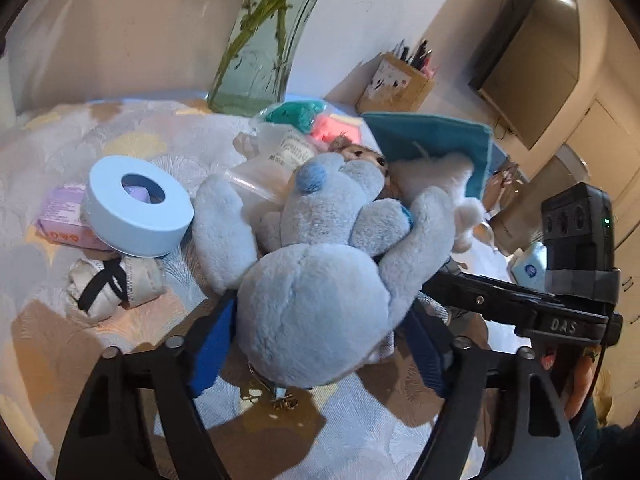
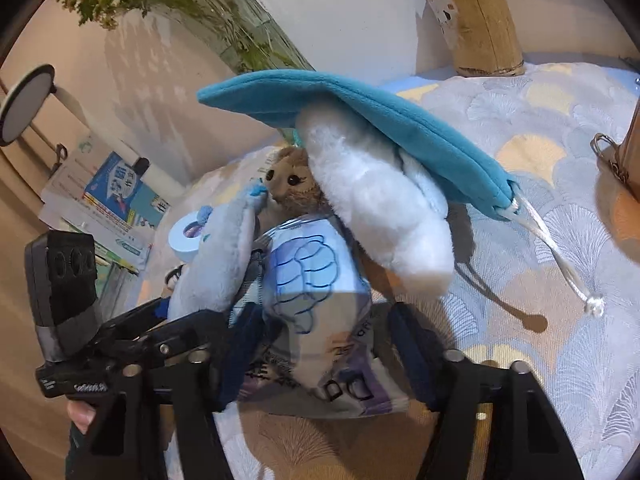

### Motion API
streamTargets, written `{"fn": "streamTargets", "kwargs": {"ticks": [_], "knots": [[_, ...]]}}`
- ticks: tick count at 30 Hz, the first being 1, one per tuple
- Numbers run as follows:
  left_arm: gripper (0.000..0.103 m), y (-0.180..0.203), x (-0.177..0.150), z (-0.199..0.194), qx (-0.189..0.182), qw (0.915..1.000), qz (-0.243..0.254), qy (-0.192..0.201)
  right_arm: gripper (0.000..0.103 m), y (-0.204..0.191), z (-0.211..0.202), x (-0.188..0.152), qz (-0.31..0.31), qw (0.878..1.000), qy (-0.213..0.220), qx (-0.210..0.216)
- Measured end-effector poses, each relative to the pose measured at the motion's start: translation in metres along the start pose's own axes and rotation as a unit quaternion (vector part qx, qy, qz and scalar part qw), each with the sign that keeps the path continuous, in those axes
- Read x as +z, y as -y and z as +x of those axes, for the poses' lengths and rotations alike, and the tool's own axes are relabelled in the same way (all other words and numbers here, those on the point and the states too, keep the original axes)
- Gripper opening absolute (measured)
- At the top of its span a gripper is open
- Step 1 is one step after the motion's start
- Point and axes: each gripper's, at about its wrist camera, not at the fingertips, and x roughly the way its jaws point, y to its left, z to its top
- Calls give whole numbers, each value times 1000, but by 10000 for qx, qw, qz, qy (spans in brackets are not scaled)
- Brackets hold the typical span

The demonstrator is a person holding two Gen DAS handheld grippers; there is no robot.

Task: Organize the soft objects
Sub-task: 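Grasp the grey plush elephant with the left gripper while the right grasps the snack bag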

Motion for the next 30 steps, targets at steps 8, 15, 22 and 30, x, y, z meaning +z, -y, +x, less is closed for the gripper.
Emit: {"fn": "streamTargets", "kwargs": {"ticks": [8, 15, 22, 30], "knots": [[73, 13, -20, -42, -239, 9993, -49, 282, 47, -19, -38, -21, -377, 9988, 236, -186], [73, 27, -44, -70, -172, 9989, -40, 437, 49, -30, -71, -39, -824, 9933, -36, -809], [73, 29, -67, -69, 7, 9997, -89, 243, 58, 3, -96, -53, -231, 9967, -36, -773], [79, 43, -77, -62, 469, 9988, 124, 86, 64, 11, -90, -47, 120, 9974, -17, -704]]}}
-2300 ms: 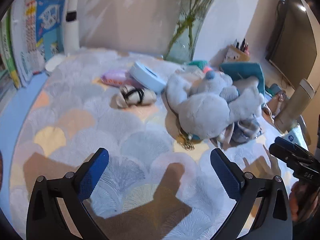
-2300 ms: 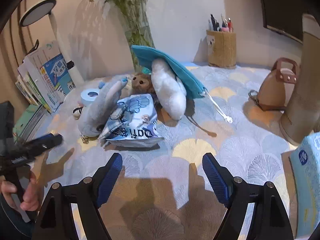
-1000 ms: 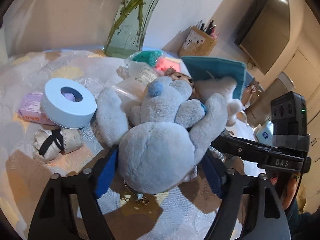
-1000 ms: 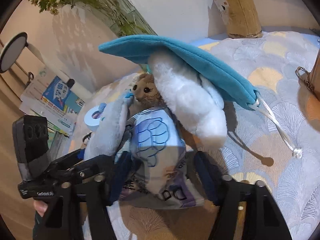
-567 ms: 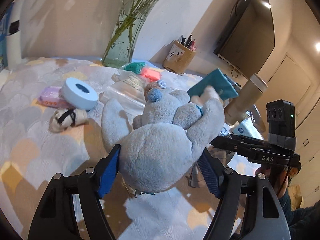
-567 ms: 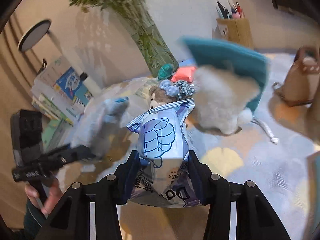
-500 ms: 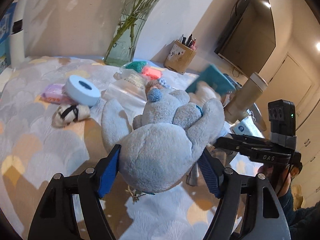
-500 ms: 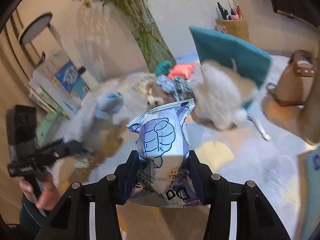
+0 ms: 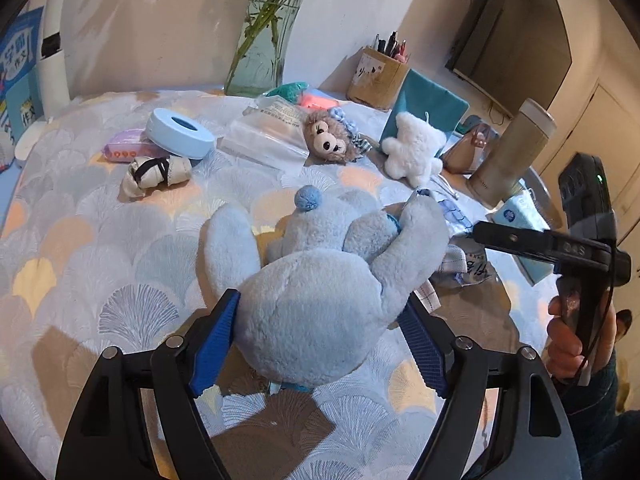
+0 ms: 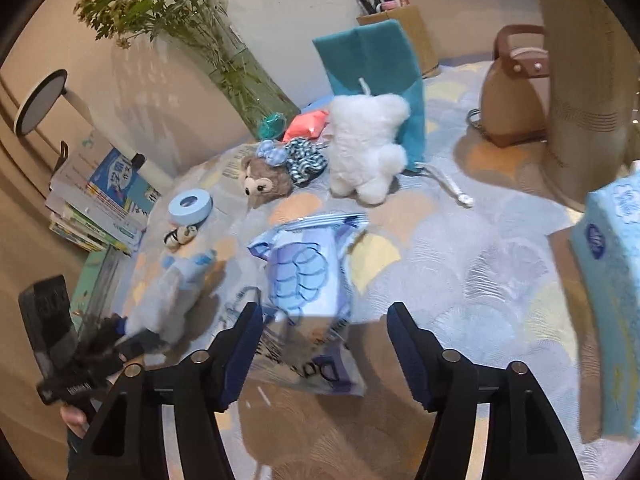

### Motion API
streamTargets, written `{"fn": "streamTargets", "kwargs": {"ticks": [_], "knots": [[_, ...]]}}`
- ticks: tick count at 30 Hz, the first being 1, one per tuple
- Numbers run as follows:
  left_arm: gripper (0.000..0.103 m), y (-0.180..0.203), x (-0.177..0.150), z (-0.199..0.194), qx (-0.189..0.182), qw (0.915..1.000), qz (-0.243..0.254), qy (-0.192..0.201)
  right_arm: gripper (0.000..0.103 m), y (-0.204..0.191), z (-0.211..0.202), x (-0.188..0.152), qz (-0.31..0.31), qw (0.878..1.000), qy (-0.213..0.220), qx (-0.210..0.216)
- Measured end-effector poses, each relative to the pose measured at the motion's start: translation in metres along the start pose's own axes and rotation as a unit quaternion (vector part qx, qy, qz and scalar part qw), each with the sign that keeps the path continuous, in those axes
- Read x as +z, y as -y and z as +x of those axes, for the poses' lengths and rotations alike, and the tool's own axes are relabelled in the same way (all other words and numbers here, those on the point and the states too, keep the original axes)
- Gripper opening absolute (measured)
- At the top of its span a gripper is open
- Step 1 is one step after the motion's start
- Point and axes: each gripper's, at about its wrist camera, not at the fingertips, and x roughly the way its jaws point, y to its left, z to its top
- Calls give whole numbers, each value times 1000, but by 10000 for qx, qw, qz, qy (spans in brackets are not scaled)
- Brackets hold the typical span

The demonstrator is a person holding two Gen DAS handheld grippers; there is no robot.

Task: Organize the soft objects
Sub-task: 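Grasp the grey plush elephant with the left gripper while the right grasps the snack bag, then carry the elephant and snack bag to the glass bowl and release both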

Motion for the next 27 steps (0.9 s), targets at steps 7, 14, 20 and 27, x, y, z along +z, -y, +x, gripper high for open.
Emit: {"fn": "streamTargets", "kwargs": {"ticks": [7, 14, 20, 27], "knots": [[95, -13, -11, 9, 8, 9987, -508, -53, 65, -15, 32, -2, -210, 9993, -56, -309], [72, 0, -7, 4, -29, 9991, -364, 226, 45, -15, 30, -5, -275, 9994, 140, -126], [71, 23, 0, -5, 92, 9988, -93, 471, 41, -5, -7, -2, -175, 9976, 662, -81], [71, 50, 23, -21, -68, 9968, 178, 782, 41, -4, -54, 2, -162, 9933, 1137, -131]]}}
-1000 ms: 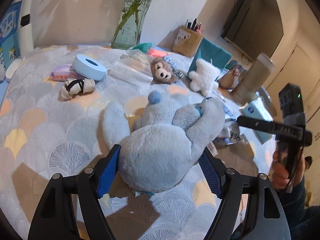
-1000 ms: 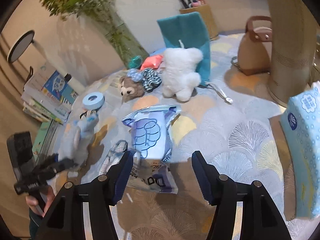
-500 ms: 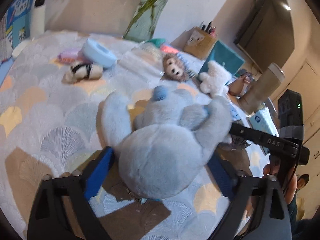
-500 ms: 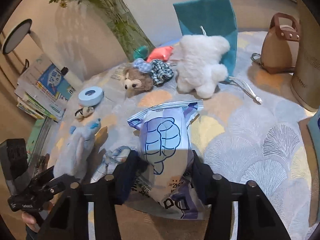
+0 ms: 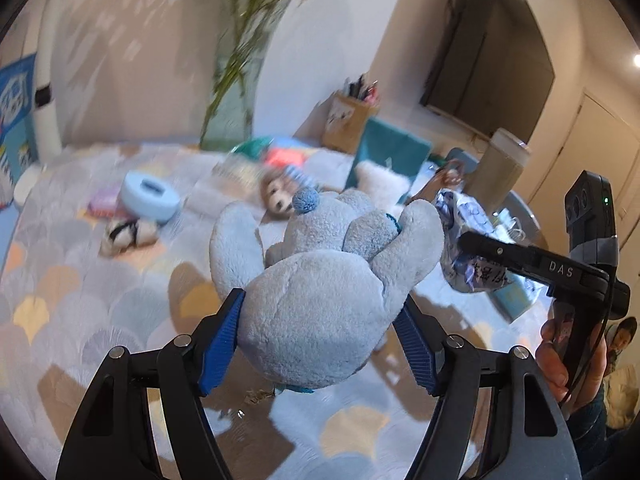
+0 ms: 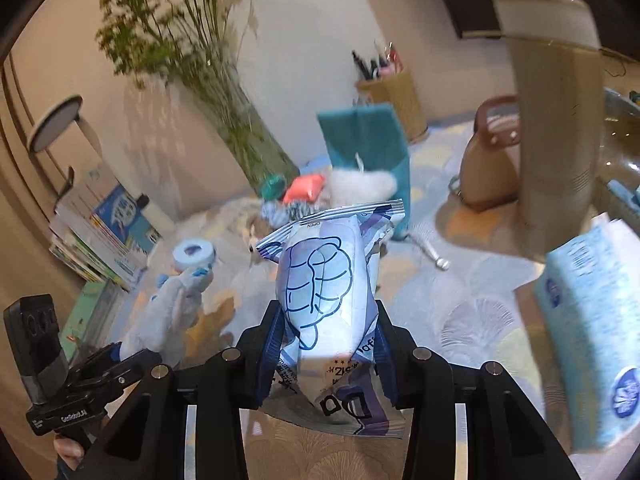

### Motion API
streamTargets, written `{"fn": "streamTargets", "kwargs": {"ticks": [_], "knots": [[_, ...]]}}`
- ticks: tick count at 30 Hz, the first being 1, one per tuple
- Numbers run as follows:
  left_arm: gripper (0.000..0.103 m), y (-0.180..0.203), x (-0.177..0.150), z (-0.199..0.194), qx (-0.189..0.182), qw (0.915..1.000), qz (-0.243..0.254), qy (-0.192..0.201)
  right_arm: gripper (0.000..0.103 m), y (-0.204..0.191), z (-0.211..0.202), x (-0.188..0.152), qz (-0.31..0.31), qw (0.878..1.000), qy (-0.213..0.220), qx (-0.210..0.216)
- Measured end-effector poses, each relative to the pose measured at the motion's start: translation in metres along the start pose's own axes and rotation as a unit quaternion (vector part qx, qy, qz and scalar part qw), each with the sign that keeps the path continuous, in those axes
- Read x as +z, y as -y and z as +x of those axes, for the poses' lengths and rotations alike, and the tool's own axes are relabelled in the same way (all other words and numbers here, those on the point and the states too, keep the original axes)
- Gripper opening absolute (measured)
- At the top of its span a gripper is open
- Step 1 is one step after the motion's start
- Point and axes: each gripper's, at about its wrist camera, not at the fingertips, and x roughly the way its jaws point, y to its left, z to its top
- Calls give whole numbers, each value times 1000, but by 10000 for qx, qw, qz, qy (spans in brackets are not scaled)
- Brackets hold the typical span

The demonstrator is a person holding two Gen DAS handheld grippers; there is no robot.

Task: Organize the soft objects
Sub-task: 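Carry the elephant and snack bag to the glass bowl and release both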

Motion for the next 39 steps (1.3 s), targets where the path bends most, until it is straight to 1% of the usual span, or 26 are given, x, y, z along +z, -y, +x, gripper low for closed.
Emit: {"fn": "streamTargets", "kwargs": {"ticks": [5, 10, 14, 17, 20, 27, 29, 34, 35, 37, 39], "knots": [[71, 32, 21, 1, -284, 9990, 339, 113, 41, 5, -28, 4, -7, 9998, 178, -90], [71, 79, 36, 12, -617, 9947, 816, 135, 41, 23, -68, 9, 66, 9984, 552, -83], [71, 116, 45, 26, -858, 9893, 1174, 122, 41, 45, -99, 12, 206, 9956, 852, -322], [71, 145, 48, 38, -1030, 9842, 1436, 93, 41, 60, -118, 12, 288, 9937, 959, -499], [71, 171, 48, 48, -1195, 9790, 1654, 30, 41, 76, -135, 12, 370, 9904, 1071, -793], [71, 222, 52, 66, -1587, 9658, 2048, -122, 41, 119, -166, 11, 732, 9799, 1229, -1390], [71, 240, 58, 72, -1764, 9608, 2133, -170, 41, 136, -177, 15, 880, 9752, 1334, -1534], [71, 280, 78, 85, -2044, 9551, 2139, -133, 41, 177, -204, 37, 1268, 9639, 1574, -1733], [71, 289, 82, 88, -2081, 9552, 2104, -71, 41, 185, -208, 43, 1319, 9617, 1610, -1786], [71, 302, 87, 94, -2048, 9579, 2014, 11, 41, 202, -215, 56, 1456, 9566, 1670, -1895], [71, 314, 92, 104, -2090, 9603, 1849, -26, 41, 219, -220, 68, 1587, 9527, 1751, -1914]]}}
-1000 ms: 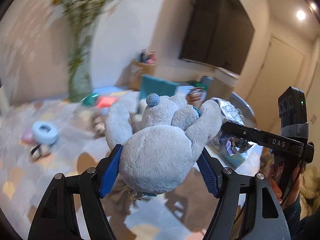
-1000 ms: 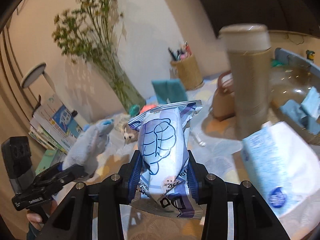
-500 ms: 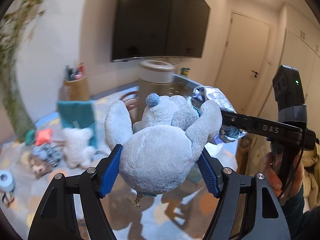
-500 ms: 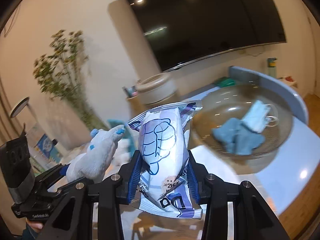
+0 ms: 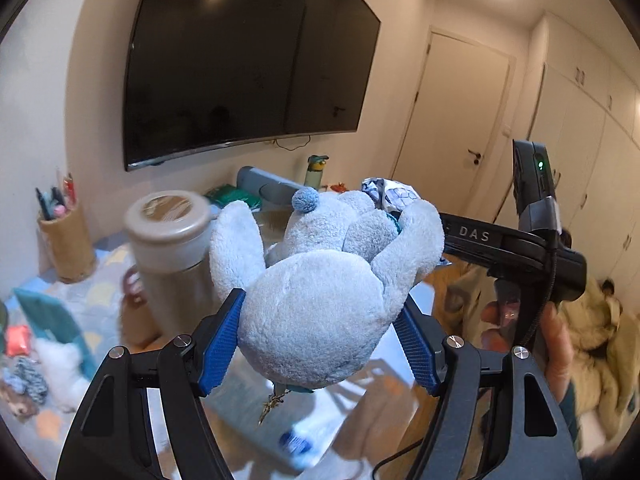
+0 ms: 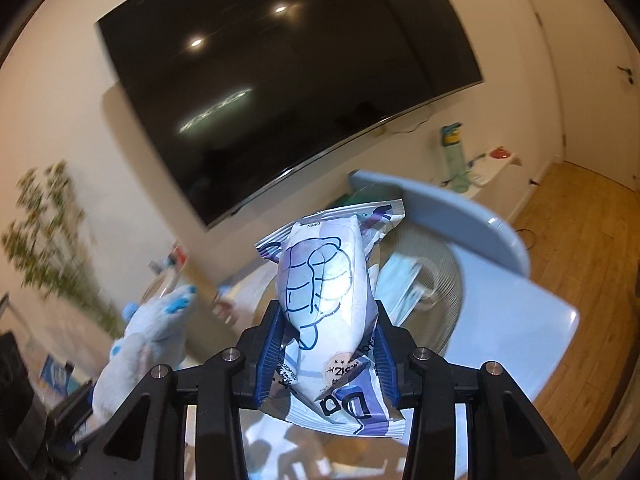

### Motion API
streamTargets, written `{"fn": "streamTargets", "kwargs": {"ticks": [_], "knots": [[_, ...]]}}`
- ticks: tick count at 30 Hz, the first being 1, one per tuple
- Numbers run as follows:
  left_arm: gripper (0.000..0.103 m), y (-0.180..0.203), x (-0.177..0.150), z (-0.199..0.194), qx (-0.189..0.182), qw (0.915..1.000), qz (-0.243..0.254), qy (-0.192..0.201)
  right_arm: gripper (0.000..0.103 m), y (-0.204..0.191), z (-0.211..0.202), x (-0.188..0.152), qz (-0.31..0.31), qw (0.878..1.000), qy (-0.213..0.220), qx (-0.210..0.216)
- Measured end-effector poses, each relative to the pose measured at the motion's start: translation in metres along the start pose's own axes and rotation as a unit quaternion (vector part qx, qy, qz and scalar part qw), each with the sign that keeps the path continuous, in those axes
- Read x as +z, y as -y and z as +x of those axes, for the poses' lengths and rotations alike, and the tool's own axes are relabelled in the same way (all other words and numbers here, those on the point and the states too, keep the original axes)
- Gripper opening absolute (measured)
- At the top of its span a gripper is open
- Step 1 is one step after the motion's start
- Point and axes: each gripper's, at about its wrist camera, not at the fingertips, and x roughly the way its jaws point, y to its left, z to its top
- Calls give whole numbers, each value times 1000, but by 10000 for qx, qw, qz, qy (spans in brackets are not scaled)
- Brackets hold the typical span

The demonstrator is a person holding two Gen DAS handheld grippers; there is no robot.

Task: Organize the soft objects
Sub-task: 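Carry the elephant and snack bag to the glass bowl and release both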

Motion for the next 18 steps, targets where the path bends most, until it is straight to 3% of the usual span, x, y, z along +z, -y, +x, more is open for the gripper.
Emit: {"fn": "streamTargets", "kwargs": {"ticks": [5, 10, 12, 16, 18], "knots": [[71, 14, 13, 39, 335, 9994, -73, -64, 42, 22, 32, 27, 225, 9996, -158, -17], [71, 16, 7, 85, 746, 9965, -135, -359, 43, 40, 84, 38, 382, 9970, -623, -262], [71, 19, 5, 102, 1085, 9931, 24, -441, 43, 48, 97, 37, 544, 9953, -770, -213], [74, 27, 4, 120, 1502, 9869, 452, -375, 43, 46, 112, 36, 229, 9944, -912, -481], [79, 31, 1, 126, 1624, 9836, 676, -407, 56, 49, 119, 36, 216, 9928, -1075, -472]]}}
